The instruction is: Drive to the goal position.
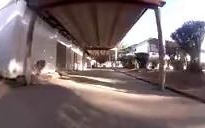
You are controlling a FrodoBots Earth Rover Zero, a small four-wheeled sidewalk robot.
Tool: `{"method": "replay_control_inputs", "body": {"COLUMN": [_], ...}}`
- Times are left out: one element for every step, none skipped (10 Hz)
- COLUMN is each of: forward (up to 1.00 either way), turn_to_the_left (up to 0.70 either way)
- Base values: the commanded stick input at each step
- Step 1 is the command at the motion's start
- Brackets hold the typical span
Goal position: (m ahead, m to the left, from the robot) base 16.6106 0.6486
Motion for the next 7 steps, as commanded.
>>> {"method": "replay_control_inputs", "body": {"forward": [0.85,0.85,0.85,0.85,0.85,0.85,0.85], "turn_to_the_left": [0.0,0.0,0.0,0.0,0.0,0.0,0.0]}}
